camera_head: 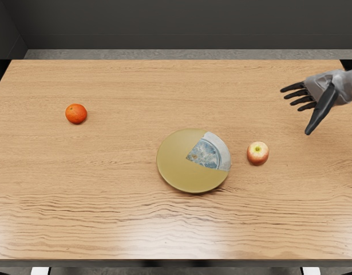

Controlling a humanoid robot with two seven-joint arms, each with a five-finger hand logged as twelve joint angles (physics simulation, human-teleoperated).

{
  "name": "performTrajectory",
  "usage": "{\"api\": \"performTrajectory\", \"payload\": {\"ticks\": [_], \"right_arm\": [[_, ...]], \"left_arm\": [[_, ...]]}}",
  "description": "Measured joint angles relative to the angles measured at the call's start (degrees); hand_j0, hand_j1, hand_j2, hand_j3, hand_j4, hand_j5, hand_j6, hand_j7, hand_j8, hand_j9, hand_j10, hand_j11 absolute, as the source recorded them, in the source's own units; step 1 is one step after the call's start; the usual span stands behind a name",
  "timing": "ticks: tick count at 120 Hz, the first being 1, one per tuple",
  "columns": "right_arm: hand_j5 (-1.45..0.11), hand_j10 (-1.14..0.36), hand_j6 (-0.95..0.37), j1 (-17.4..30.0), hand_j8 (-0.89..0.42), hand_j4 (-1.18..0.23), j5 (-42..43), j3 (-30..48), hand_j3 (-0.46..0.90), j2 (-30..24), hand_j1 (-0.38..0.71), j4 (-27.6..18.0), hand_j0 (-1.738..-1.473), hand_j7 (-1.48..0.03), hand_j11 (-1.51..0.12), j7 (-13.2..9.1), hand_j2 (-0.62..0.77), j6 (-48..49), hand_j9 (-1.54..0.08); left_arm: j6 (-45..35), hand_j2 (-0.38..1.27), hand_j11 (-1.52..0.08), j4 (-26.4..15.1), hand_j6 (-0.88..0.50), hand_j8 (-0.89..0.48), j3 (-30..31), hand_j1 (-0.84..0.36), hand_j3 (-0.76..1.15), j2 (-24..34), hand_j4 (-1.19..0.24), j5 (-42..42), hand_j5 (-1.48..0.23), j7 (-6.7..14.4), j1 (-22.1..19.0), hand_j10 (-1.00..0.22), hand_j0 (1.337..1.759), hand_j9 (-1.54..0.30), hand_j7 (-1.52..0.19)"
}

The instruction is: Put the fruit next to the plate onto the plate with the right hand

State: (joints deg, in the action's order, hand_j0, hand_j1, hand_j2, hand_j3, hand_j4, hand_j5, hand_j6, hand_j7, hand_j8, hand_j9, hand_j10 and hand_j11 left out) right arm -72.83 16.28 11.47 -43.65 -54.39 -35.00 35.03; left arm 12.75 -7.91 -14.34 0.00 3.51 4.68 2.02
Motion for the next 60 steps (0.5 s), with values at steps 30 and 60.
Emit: {"api": "performTrajectory", "payload": {"ticks": [30,60], "right_arm": [[0.0,0.0,0.0,-10.9,0.0,0.0,3.8,-14.3,0.0,10.1,-0.35,-0.7,-1.658,0.0,0.0,0.0,0.0,-0.5,0.0],[0.0,0.0,0.0,-12.6,0.0,0.0,10.6,-18.4,0.0,13.0,-0.35,-2.6,-1.658,0.0,0.0,0.0,0.0,-8.7,0.0]], "left_arm": [[0.0,0.0,0.0,0.0,0.0,0.0,0.0,0.35,0.0,0.0,0.0,0.0,0.0,0.0,0.0,0.0,1.658,0.0,0.0],[0.0,0.0,0.0,0.0,0.0,0.0,0.0,0.35,0.0,0.0,0.0,0.0,0.0,0.0,0.0,0.0,1.658,0.0,0.0]]}}
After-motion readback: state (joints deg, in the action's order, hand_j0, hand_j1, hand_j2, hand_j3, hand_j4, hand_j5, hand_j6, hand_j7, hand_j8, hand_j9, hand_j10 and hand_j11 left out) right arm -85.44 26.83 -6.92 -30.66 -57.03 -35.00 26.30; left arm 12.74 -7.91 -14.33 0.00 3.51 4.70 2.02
